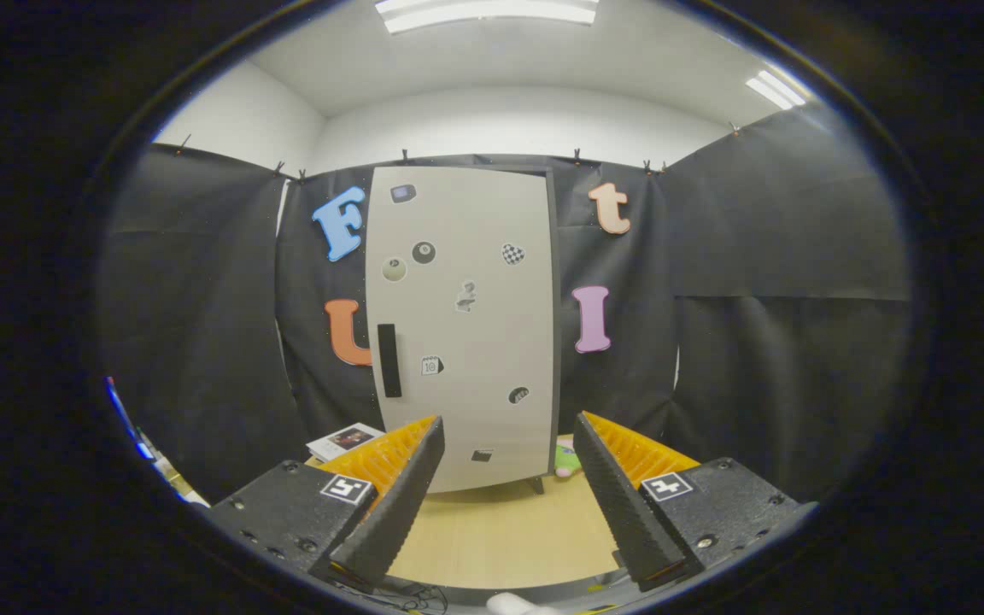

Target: Open the shoe cabinet door, grab the shoes and put them into the shoe cabinet, then close the shoe cabinet door.

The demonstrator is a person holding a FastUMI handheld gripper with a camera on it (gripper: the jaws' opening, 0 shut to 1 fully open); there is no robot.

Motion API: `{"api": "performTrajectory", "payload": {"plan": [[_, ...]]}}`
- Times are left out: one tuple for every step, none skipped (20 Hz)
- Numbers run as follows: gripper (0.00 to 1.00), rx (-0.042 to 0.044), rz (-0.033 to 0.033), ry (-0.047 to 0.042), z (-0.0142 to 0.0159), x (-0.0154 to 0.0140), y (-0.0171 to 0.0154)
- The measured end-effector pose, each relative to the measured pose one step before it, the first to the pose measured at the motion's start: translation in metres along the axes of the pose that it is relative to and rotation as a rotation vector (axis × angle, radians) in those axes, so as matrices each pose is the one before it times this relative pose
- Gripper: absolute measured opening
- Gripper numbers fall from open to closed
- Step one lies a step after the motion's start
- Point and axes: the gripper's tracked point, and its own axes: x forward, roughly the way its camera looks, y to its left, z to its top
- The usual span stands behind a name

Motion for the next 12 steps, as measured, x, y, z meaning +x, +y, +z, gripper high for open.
{"api": "performTrajectory", "payload": {"plan": [[1.00, 0.00203, -0.00032, -0.00114, -0.00043, -0.00066, -0.00002], [1.00, -0.00278, -0.00378, 0.00048, -0.00023, 0.00020, -0.00045], [1.00, -0.00368, -0.00143, 0.00069, -0.00069, -0.00076, -0.00035], [1.00, -0.00068, 0.00018, -0.00111, -0.00004, -0.00060, 0.00098], [1.00, -0.00042, 0.00388, 0.00139, -0.00025, -0.00103, 0.00071], [1.00, -0.00085, 0.00012, 0.00090, -0.00135, -0.00080, 0.00097], [1.00, -0.00167, -0.00031, -0.00064, 0.00050, -0.00142, -0.00002], [1.00, -0.00275, 0.00048, 0.00203, -0.00044, -0.00095, 0.00010], [1.00, 0.00001, 0.00029, 0.00002, -0.00077, -0.00154, 0.00057], [1.00, -0.00026, 0.00033, -0.00092, 0.00047, -0.00021, 0.00067], [1.00, -0.00137, -0.00020, -0.00086, 0.00078, -0.00040, 0.00030], [1.00, -0.00136, -0.00088, -0.00023, -0.00135, -0.00080, -0.00005]]}}
